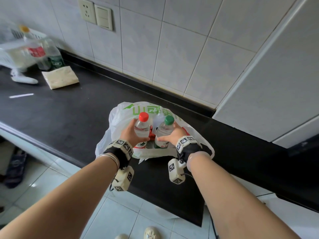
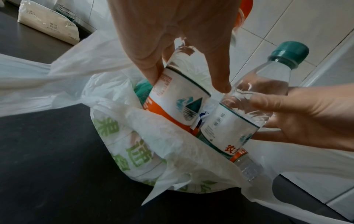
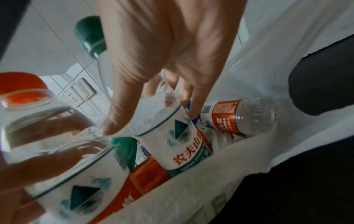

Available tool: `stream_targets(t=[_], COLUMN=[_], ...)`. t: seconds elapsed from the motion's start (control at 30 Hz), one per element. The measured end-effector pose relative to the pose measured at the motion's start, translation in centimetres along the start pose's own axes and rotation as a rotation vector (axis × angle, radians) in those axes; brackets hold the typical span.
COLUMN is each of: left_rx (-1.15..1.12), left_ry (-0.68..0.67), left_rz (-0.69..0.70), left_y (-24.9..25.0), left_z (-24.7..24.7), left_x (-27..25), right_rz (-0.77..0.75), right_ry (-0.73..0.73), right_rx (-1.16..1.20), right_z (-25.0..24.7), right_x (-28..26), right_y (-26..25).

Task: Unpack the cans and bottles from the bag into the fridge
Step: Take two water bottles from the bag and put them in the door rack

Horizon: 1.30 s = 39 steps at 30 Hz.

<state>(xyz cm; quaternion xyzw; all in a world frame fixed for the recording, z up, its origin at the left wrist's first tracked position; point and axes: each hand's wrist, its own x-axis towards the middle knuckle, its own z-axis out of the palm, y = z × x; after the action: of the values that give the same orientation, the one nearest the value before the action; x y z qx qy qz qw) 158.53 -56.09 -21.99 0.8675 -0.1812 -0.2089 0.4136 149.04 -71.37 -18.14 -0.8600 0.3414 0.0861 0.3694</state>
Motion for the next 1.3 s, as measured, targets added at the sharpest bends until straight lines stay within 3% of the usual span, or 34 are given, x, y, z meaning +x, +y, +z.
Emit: stream_targets(t=[0.33,0.57,0.67,0.87,1.07,1.3], left_rx=[0.022,-0.023,-0.041,-0.038,-0.069,-0.139], left_ry=[0.015,0.026,0.052,0.174,0.316,0.486], left_rz=[-0.003,0.032,0.065,0.082,-0.008,-0.125], left_y=[0.3,3.3,4.5,5.3,5.3,3.8], left_z=[0.0,-2.1,-3.2,-4.0,-3.4,-1.6], left_x=[-0.5,-1.4,-2.6,-5.9,-10.1,-18.3], right_rz=[-0.047,-0.221,-0.253,-0.348,-0.447,-0.54], right_ry=[0.187,0.457,0.509,0.479,0.373,0.109], right_rx=[0.039,0.187,0.189,0.175,0.183,0.067], right_z=[1.8,-0.5,-1.0,-1.5,-1.4,0.7], right_x=[-0.2,-2.5,-2.9,-4.1,-6.1,-10.0], right_y=[-0.3,-2.5,-3.2,-3.3,-2.0,-1.2])
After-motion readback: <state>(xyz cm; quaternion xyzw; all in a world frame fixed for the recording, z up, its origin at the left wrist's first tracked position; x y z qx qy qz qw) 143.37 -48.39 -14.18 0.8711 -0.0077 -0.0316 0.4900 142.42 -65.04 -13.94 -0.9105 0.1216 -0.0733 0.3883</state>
